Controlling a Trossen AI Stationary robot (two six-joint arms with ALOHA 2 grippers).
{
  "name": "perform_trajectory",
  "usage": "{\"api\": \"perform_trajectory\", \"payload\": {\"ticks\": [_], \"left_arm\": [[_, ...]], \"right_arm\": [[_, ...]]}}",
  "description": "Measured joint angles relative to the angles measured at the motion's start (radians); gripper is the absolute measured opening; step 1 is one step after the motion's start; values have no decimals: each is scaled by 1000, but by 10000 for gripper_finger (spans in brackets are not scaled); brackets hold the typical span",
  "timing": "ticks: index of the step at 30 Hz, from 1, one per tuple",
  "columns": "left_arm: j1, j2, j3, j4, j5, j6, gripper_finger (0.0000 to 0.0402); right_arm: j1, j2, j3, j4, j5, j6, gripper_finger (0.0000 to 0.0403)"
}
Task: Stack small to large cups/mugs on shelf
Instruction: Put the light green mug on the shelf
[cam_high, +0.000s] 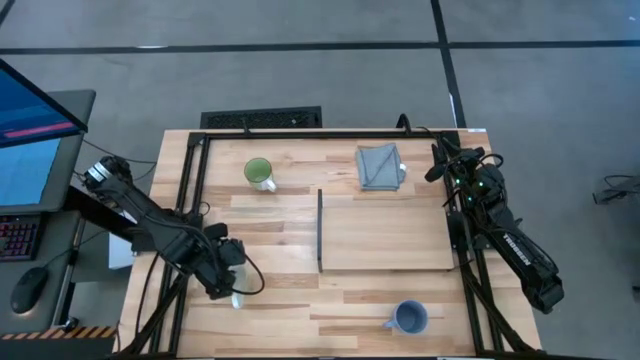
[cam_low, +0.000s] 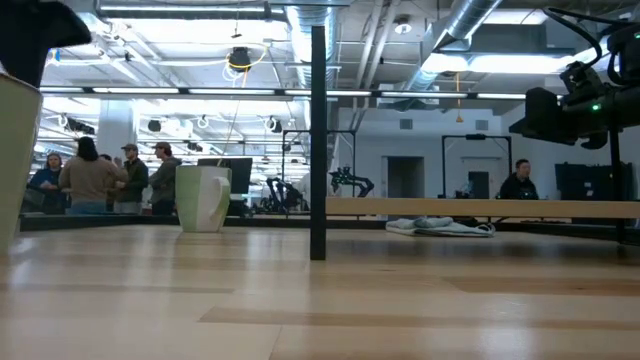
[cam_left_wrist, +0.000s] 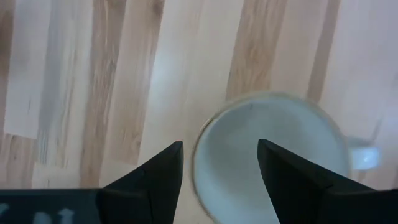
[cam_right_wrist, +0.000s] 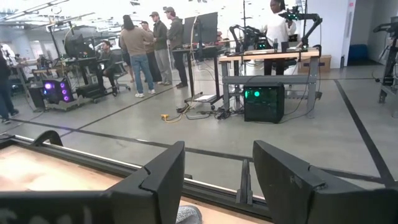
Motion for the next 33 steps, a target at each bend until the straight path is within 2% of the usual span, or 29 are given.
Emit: {"api": "perform_trajectory", "payload": {"ticks": [8,26,33], "left_arm": [[3,0,-9,-7,38,-12,198],[3,0,-9,-23,12,-5,198],[3,60,-9,-13,10,12,198]], "right_arm": [[0,0,0,0,0,3,212],[0,0,0,0,0,25,212],[0,0,0,0,0,26,212]]}}
